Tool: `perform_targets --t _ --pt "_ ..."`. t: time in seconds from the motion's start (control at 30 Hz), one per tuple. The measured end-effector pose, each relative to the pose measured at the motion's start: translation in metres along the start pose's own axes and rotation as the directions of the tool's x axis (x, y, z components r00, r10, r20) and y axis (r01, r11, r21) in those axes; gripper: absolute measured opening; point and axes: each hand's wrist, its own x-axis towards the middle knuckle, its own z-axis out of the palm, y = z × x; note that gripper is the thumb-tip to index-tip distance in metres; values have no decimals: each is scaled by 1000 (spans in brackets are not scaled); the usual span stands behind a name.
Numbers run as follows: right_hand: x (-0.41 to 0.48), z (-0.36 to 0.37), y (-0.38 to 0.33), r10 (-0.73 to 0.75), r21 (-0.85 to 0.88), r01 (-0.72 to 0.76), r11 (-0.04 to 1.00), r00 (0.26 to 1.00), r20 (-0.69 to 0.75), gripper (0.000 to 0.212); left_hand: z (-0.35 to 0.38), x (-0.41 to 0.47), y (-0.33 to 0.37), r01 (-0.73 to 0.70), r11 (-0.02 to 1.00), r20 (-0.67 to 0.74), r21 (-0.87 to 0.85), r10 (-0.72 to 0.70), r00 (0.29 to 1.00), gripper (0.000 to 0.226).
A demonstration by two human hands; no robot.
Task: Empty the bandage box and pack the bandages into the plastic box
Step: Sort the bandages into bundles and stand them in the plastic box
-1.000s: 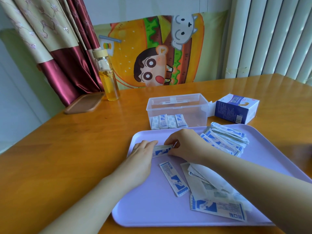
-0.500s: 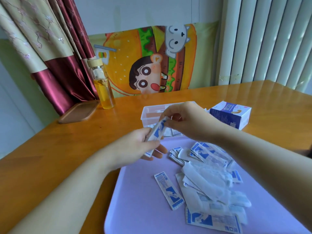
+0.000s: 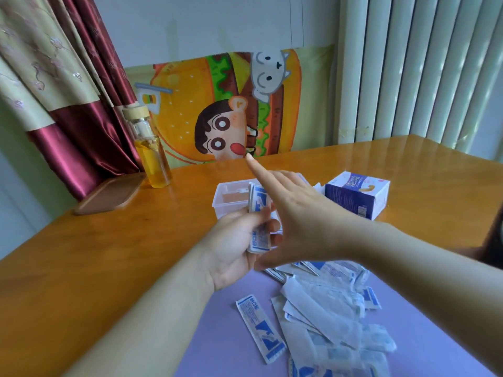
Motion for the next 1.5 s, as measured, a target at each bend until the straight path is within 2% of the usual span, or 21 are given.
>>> perform_targets --t 0.1,0.27,0.33,0.37,0.43,0.5,0.57,0.67,0.8,0.93,1.07,1.13,1.2,1.23,1.27,1.37,1.5 --pt "-1 7 6 -4 40 5 999 999 -48 131 2 1 -2 3 999 0 42 -3 1000 24" --pt "2 8 11 -46 32 47 998 997 -58 126 3 3 0 -27 996 6 86 27 1000 15" --pt "6 -3 15 -2 207 8 978 1000 -28 127 3 6 5 -52 991 -28 124 56 998 16" --pt "10 -10 18 59 365 -51 929 998 -10 123 1 8 9 -66 986 -42 153 73 996 14" --pt "21 -25 28 198 630 -180 755 979 43 103 -2 15 19 -87 980 -29 176 94 995 14" --pt "33 -34 41 300 771 -280 573 946 121 67 -4 24 29 -87 982 22 168 85 996 16" --pt "42 -39 51 317 808 -345 478 925 208 31 -4 33 37 -75 980 75 182 62 995 15" --pt "54 -37 64 258 758 -359 545 932 256 2 -5 49 45 -80 971 148 225 47 988 16" --pt "71 -33 72 293 750 -289 595 947 133 10 -9 70 50 -124 955 176 270 78 981 18" --pt "86 -32 71 273 498 -203 843 959 -70 7 -17 92 53 -137 944 138 301 99 985 15" --pt "98 -25 73 225 321 -159 934 957 -181 4 -18 106 50 -171 950 117 260 145 982 14" --pt "103 -21 80 237 270 -184 945 955 -176 5 -22 112 45 -220 883 87 415 202 976 14" --pt "107 -19 91 287 213 -255 943 949 -134 5 -34 116 42 -244 633 77 734 280 957 18" --pt "108 -18 99 327 192 -304 933 940 -101 5 -42 117 39 -224 490 73 842 308 949 28" --pt "110 -18 106 370 193 -354 915 928 -54 3 -51 116 37 -196 394 64 898 324 944 36" --pt "117 -14 120 454 189 -477 858 878 155 11 -69 112 34 -176 323 68 930 318 946 30" --pt "132 1 118 449 47 -510 859 795 408 11 -69 116 28 -139 265 76 954 233 969 23"
